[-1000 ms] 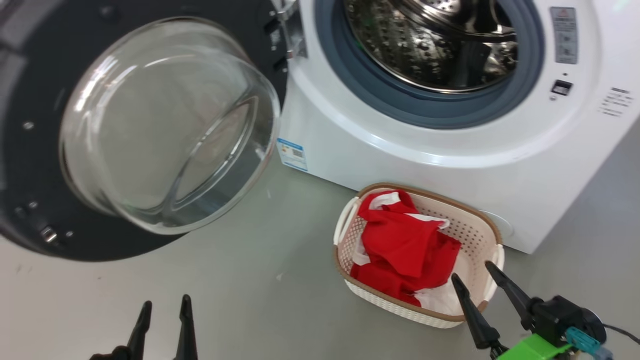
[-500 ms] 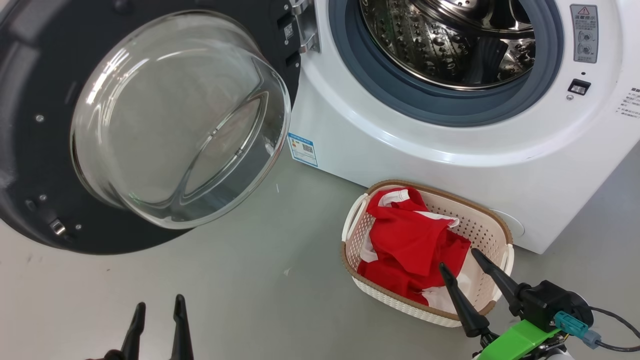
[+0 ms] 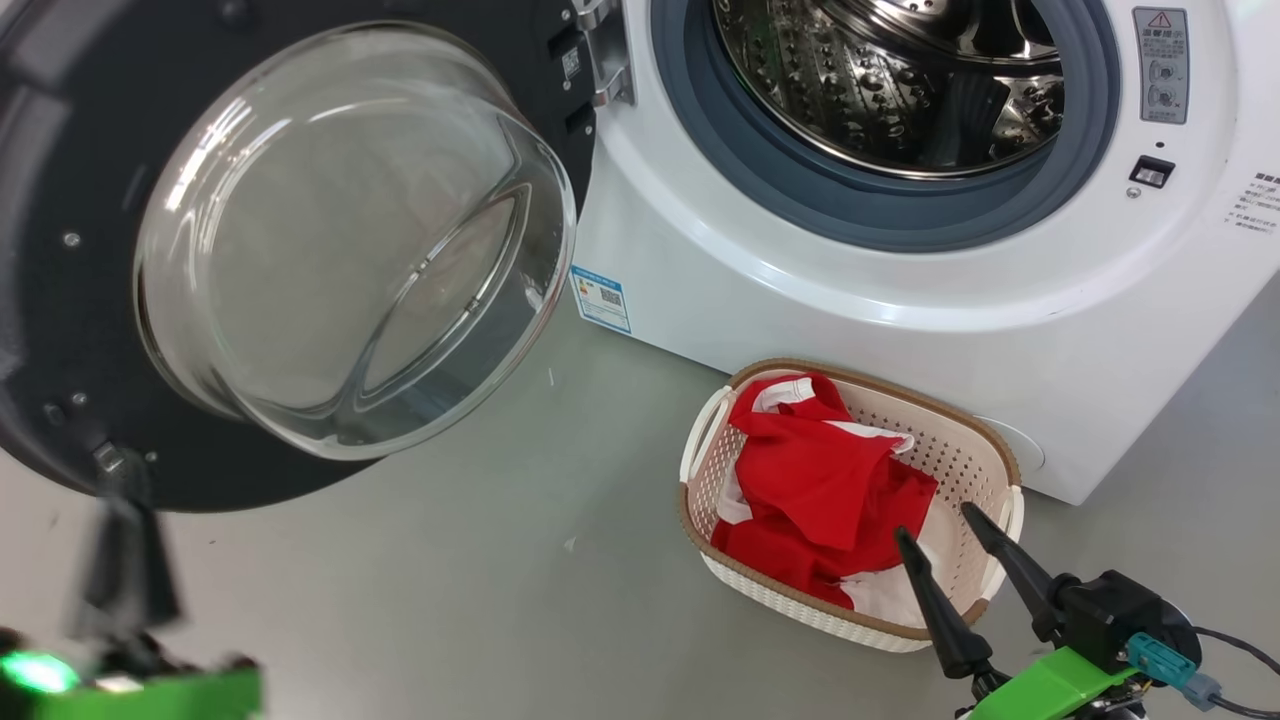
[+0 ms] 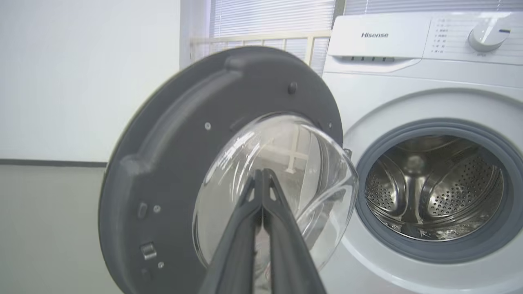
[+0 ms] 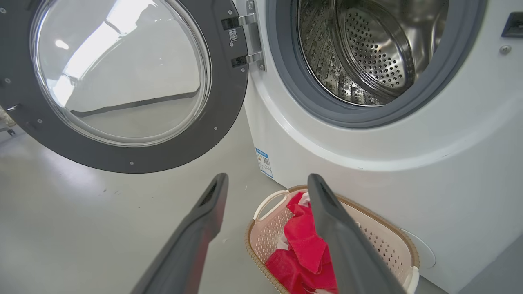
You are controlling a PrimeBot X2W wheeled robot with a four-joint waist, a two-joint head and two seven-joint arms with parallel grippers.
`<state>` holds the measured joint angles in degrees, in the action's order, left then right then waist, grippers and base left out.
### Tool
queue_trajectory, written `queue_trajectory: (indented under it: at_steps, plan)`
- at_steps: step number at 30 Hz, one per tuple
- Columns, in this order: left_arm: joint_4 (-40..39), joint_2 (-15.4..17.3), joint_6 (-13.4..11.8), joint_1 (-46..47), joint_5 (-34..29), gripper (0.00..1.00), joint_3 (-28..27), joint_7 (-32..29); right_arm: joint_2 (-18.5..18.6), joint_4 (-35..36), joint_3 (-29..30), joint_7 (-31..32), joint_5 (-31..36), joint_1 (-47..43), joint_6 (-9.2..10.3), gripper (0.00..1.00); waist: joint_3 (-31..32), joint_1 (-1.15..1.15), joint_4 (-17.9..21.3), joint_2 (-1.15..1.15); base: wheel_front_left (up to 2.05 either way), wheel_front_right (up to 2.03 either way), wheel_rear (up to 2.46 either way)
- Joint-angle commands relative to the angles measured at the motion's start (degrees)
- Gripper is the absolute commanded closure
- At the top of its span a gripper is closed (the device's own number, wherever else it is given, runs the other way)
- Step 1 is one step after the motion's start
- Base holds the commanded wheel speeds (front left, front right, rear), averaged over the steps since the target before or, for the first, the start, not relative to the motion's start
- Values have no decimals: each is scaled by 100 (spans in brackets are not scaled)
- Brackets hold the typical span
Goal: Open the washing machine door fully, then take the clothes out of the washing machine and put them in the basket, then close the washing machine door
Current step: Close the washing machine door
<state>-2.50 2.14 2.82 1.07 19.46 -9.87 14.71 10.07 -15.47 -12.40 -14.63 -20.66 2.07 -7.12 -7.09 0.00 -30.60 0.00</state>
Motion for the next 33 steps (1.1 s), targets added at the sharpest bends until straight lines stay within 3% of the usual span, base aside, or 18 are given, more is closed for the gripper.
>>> queue_trajectory:
  at_steps: [1,9,16,17,23,28,33]
  plan:
    - [-301,141,103,367,-117,100,-425,29,4,167,-58,-37,45,-4,-36,0,-12,0,4,0,0,0,0]
    - [-374,876,400,1594,-147,100,-1514,29,-72,220,-18,-37,103,-54,-36,0,-97,0,153,0,0,0,0]
    - [358,1727,463,2754,398,100,-1957,29,-93,231,-24,-37,123,-4,-36,0,-193,0,270,0,0,0,0]
    - [358,1727,463,2754,398,100,-1957,29,-93,231,-24,-37,123,-4,-36,0,-193,0,270,0,0,0,0]
    - [1788,2364,465,3393,1755,100,-1935,-278,-102,235,2,-37,136,-4,-36,0,-237,0,300,0,0,0,0]
    - [2970,2946,466,3840,2991,100,-1748,-1101,-99,241,18,-37,151,1,-36,0,-299,0,286,0,0,0,0]
    - [3891,3368,466,4131,3702,100,-1372,-1909,-72,235,1,-37,163,43,-36,0,-382,0,273,0,0,0,0]
